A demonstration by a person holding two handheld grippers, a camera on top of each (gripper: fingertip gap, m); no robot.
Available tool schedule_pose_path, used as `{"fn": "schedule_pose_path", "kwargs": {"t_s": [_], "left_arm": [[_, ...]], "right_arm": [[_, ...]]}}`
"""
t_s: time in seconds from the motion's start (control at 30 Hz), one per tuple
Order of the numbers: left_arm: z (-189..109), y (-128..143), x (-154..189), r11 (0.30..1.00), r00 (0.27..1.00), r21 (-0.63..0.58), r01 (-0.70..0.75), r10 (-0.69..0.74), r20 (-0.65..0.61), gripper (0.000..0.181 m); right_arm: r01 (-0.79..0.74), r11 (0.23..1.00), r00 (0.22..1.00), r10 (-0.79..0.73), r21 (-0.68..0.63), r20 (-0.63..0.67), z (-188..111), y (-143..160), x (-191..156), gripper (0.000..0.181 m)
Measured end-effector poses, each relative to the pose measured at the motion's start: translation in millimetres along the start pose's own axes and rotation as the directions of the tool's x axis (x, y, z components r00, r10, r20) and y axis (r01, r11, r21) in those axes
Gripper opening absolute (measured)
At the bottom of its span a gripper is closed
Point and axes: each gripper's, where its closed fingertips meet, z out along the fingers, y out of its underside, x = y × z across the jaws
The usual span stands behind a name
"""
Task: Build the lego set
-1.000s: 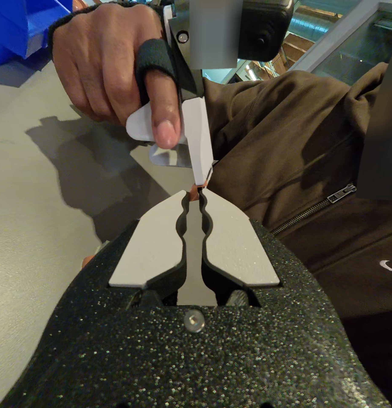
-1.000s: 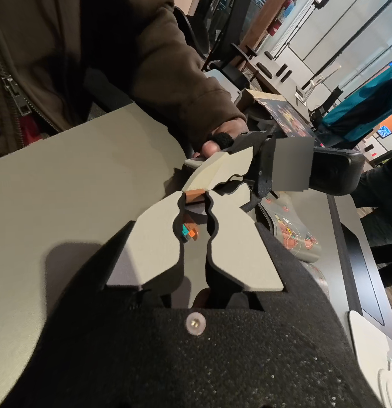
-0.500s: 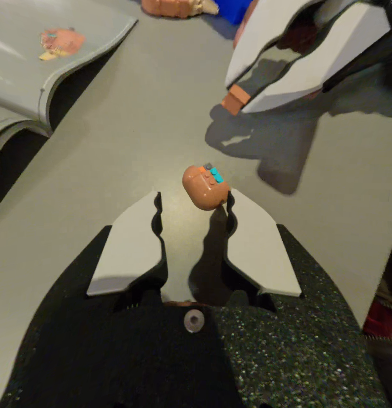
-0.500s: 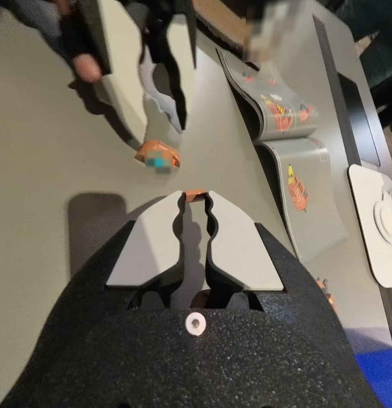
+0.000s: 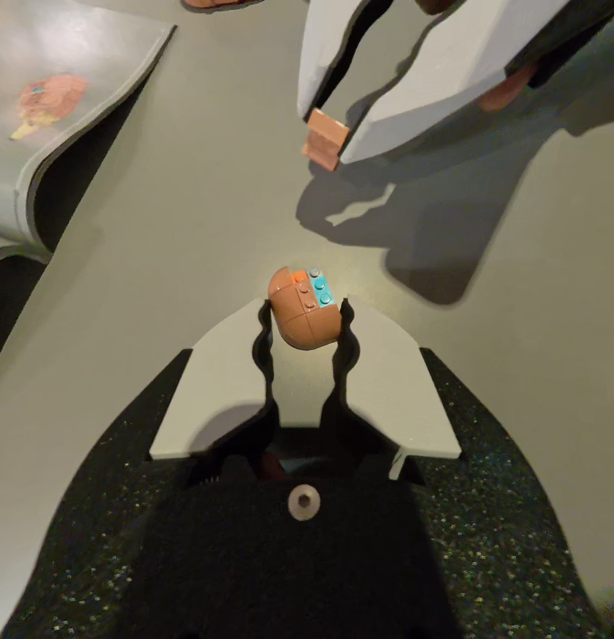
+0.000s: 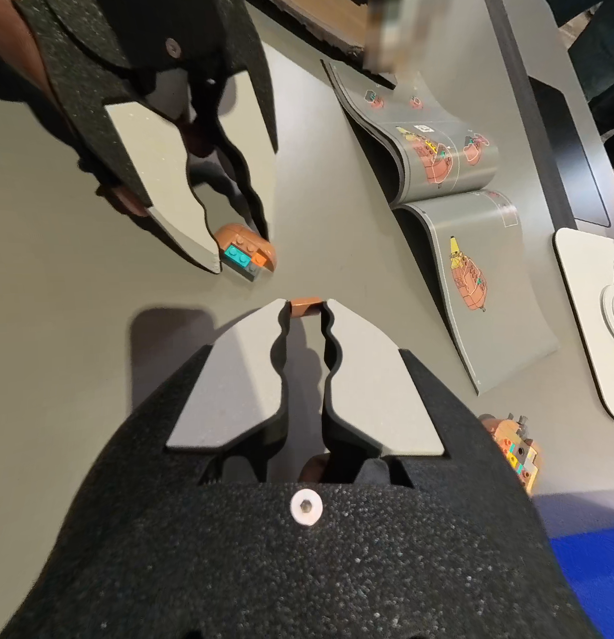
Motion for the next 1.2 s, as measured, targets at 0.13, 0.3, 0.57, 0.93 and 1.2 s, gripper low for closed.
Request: {"fn": "schedule_pose_path", "kwargs": {"t_s": [0.13, 0.3, 0.57, 0.93, 1.2], "left_arm": [[1, -6, 6, 0.999, 0.986, 0.031, -0.038, 0.042, -0.161, 0.039], [-2, -26, 7, 0.985, 0.942, 0.121, -0.126, 0.157, -0.296, 0.037], [-1, -77, 0, 0.927, 0.887, 0.356, -0.117, 0.259, -0.382, 0.037], [-13, -89, 2, 0.872, 0.879, 0.49, -0.02, 0.249, -0.407, 0.036], [-16, -88, -1, 0.87, 0.883, 0.493, -0.013, 0.242, -0.403, 0.035]], "right_arm": [[-0.013, 1.0, 0.997, 0.012, 0.014, 0.075, -3, -3, -8, 0.017], [-0.021, 1.0, 0.988, 0.02, 0.005, 0.151, -10, -6, -12, 0.017], [0.025, 0.994, 0.991, -0.012, -0.102, 0.132, -34, -8, 15, 0.017], [0.188, 0.938, 0.959, -0.111, -0.292, 0.259, -33, -13, 18, 0.017], [0.273, 0.89, 0.934, -0.154, -0.367, 0.322, -24, -19, 15, 0.017]]}}
